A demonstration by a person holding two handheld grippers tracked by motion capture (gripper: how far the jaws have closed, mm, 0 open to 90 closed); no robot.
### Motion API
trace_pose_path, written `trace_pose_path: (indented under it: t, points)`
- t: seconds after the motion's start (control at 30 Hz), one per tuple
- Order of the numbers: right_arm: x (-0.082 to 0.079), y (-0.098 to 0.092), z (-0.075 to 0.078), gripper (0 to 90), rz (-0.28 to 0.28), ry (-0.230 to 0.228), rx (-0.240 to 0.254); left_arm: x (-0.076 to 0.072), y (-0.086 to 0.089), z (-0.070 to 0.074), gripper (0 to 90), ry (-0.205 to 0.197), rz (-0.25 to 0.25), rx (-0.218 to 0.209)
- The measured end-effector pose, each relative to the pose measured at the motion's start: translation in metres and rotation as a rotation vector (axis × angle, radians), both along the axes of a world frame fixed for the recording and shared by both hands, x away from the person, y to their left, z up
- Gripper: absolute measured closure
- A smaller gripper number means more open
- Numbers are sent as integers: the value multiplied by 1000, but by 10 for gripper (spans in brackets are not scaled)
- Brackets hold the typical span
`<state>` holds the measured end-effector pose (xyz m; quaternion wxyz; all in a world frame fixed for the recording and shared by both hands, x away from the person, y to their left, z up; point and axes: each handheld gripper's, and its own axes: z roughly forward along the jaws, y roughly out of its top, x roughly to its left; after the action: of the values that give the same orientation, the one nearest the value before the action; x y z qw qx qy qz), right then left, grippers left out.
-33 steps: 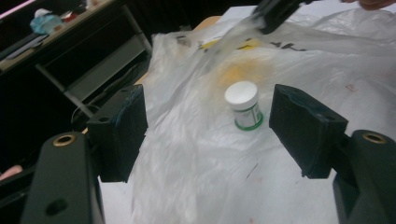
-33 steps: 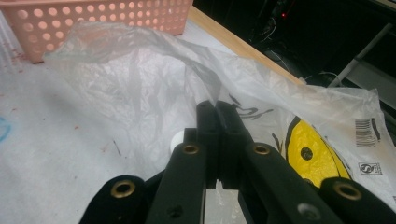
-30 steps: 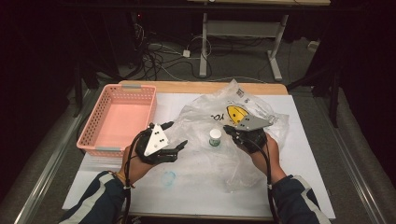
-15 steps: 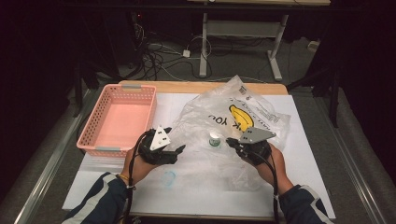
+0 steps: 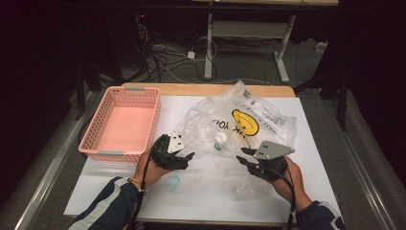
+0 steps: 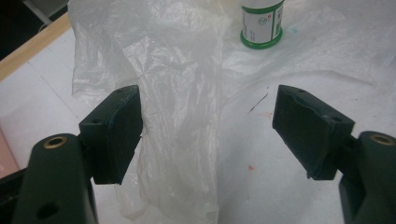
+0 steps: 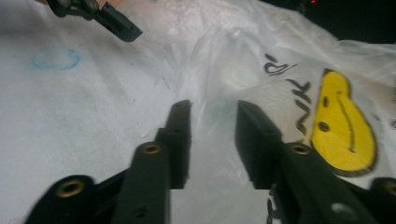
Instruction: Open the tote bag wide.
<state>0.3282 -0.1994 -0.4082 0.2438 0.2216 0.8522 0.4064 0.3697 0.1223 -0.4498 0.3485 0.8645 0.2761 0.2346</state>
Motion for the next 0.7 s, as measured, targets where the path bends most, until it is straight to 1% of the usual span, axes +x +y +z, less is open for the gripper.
trace_pose_path:
  t: [0.03, 0.07, 0.1, 0.13, 0.17, 0.2, 0.23, 0.3, 0.33, 0.4, 0.43, 0.47, 0.5, 0.53, 0.57, 0.6, 0.67, 0.7]
  points:
    - [-3, -4, 1, 593, -12, -5, 13, 0, 1, -1, 241, -5, 2, 13]
    - [-9, -11, 2, 524, -24, -5, 37, 1, 1, -3, 242, -7, 6, 27]
    - [-13, -14, 2, 485, -34, -13, 40, 2, 2, -5, 241, 4, 9, 26]
    - [-13, -14, 2, 485, -34, -13, 40, 3, 3, -7, 241, 17, 12, 25]
    - [-17, -18, 0, 450, -37, -17, 42, 4, 3, -9, 241, 22, 14, 34]
    - [-24, -24, -4, 421, -34, -8, 26, 5, 2, -12, 242, 33, 14, 41]
    - [-24, -24, -4, 401, -34, -8, 26, 6, 2, -14, 242, 42, 14, 48]
    - [-31, -30, -10, 350, -46, -5, 2, 8, 0, -18, 242, 42, 13, 78]
    - [-33, -33, -13, 326, -49, 1, -11, 10, 0, -19, 242, 51, 12, 84]
    - [-34, -37, -22, 276, -53, 14, -48, 14, 0, -22, 244, 76, 15, 79]
    - [-30, -40, -35, 258, -59, 53, -82, 15, 0, -24, 253, 81, 17, 86]
    - [-30, -40, -35, 258, -59, 53, -82, 17, 0, -26, 253, 90, 18, 86]
    - [-26, -40, -40, 244, -57, 83, -87, 20, 0, -28, 261, 101, 21, 77]
    - [-19, -41, -49, 243, -64, 142, -86, 22, 0, -30, 271, 111, 20, 76]
    - [-19, -41, -49, 243, -64, 142, -86, 24, 0, -32, 271, 121, 12, 63]
    - [-16, -42, -53, 246, -68, 161, -90, 26, 2, -32, 291, 139, 2, 39]
    - [-10, -45, -60, 304, -76, 194, -96, 28, 5, -33, 347, 172, -22, 7]
    - [-8, -46, -63, 353, -87, 213, -99, 28, 6, -34, 410, 193, -45, -14]
